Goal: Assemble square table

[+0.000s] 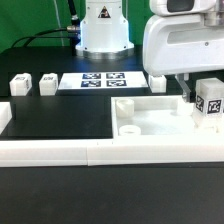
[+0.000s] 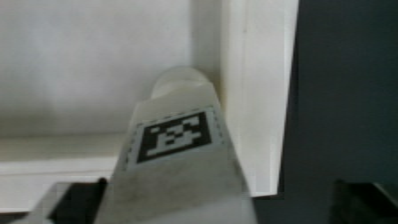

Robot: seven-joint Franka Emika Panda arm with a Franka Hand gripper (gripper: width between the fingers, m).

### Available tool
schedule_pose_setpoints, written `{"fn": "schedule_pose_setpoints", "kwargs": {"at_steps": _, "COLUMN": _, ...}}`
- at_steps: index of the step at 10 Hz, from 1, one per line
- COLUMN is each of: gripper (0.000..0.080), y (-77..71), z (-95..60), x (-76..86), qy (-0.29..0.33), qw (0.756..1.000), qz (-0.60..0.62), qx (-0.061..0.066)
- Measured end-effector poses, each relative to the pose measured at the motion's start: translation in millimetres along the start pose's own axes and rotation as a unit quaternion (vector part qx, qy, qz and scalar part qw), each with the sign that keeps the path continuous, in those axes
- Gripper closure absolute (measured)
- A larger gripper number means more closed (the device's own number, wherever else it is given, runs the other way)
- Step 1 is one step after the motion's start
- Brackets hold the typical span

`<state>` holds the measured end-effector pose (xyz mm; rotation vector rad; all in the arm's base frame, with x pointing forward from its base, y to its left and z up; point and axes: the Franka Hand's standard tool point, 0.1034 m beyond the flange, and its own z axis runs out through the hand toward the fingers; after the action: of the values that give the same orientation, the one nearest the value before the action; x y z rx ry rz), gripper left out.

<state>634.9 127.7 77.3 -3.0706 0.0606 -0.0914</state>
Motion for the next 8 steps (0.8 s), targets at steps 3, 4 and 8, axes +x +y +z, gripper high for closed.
{"fn": "schedule_pose_setpoints", "kwargs": {"at_steps": 3, "gripper": 0.05, "y": 5.9, "z": 1.2, "x": -0.5, "qy": -0.002, "qw": 0.996, "qz": 0.092, "qx": -0.002}}
{"fn": "schedule_pose_setpoints", "kwargs": {"at_steps": 4, "gripper": 0.05, "y": 6.7, "z": 1.3, "x": -0.3, "qy": -0.002, "qw": 0.991, "qz": 0.132, "qx": -0.002}}
{"fn": "schedule_pose_setpoints", "kwargs": {"at_steps": 8, "gripper": 0.05, "y": 9.1, "z": 3.0, "x": -2.5, "qy": -0.006, "qw": 0.906, "qz": 0.424, "qx": 0.003}}
